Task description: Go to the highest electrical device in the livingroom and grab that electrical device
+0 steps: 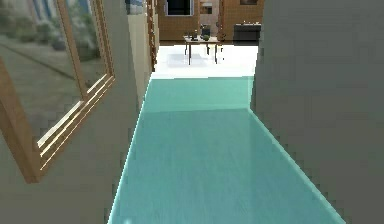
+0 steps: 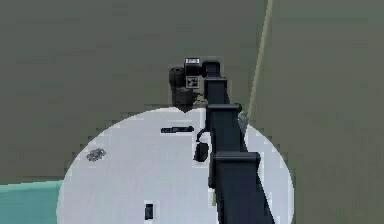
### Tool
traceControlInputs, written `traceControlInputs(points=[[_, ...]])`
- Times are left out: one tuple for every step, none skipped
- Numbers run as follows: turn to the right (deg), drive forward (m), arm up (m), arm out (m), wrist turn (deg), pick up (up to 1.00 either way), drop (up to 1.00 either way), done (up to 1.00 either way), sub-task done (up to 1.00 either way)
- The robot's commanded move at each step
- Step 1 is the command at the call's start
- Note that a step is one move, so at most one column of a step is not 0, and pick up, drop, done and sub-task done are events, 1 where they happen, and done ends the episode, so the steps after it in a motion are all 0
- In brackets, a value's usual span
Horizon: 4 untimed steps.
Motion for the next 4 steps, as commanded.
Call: traceControlInputs(points=[[0.0,0.0,-0.3,0.0,0.0,0.0,0.0,0.0,0.0],[0.0,0.0,0.0,0.0,0.0,1.0,0.0,0.0,0.0],[0.0,0.0,0.1,0.0,0.0,0.0,0.0,0.0,0.0],[0.0,0.0,0.0,0.0,0.0,0.0,0.0,1.0,0.0]])
